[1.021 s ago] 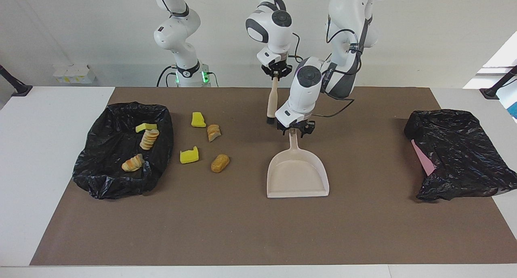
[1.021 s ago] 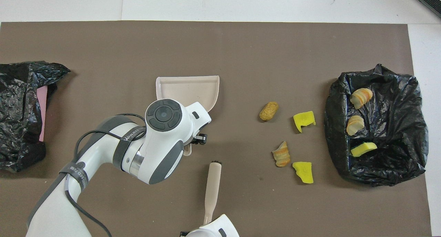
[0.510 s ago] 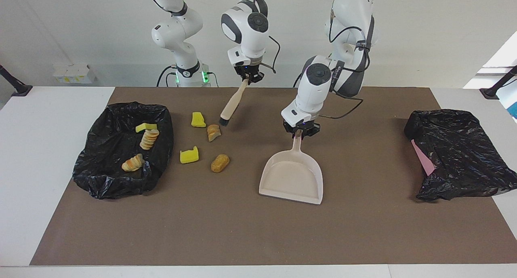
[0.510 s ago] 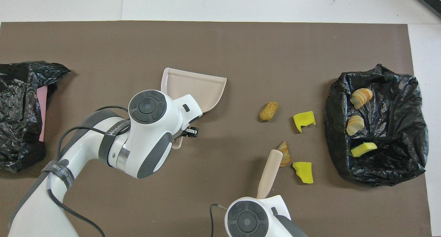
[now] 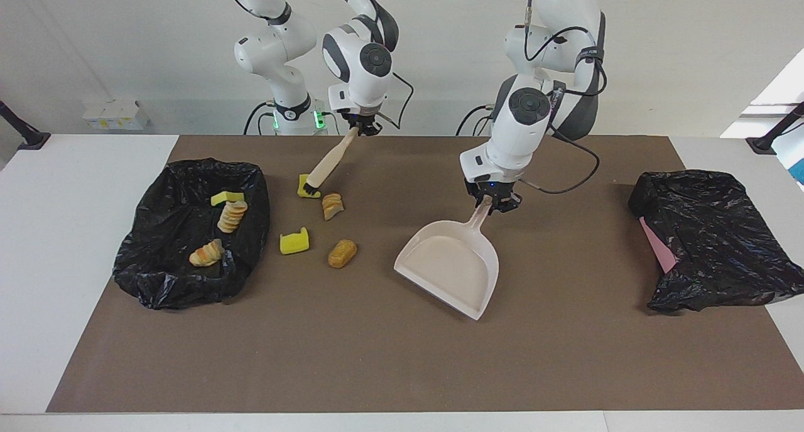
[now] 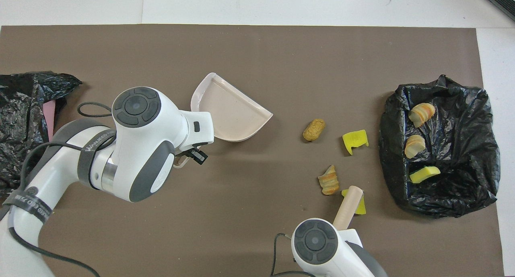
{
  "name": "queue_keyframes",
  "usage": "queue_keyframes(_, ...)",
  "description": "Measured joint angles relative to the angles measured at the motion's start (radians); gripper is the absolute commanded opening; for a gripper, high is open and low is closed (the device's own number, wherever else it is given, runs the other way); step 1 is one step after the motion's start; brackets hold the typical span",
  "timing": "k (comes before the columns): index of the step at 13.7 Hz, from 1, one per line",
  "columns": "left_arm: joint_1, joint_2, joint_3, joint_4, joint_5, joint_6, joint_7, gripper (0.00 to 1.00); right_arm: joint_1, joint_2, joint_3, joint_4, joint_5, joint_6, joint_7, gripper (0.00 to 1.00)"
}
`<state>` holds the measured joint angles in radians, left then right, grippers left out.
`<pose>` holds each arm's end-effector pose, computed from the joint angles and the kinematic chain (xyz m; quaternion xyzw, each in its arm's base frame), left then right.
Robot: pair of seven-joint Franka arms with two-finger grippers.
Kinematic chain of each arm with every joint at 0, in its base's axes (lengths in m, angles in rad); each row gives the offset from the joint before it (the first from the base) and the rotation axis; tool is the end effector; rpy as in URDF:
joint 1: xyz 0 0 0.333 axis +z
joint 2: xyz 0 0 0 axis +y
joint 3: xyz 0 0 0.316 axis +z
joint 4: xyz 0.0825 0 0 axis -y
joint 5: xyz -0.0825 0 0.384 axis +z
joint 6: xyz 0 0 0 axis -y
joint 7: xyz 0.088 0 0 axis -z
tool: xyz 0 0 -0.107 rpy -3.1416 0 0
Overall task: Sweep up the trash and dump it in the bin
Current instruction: 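Tilt the dustpan with the left gripper while the right gripper positions the brush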
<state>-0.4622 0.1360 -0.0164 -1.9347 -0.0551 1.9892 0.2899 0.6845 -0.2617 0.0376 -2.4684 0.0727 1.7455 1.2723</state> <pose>0.5135 -0.2700 0.4095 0.9305 -0.3631 -0.0430 0.0219 0.2864 0.2607 0.3630 0.9321 -0.2798 -0.1481 0.1762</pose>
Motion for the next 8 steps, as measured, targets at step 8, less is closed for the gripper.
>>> queue_keyframes(8, 0.000, -0.014, -0.001, -0.027, 0.073, -0.016, 0.240, 0.00, -0.020, -0.094, 0.001, -0.120, -0.051, -0.027, 0.021, 0.00)
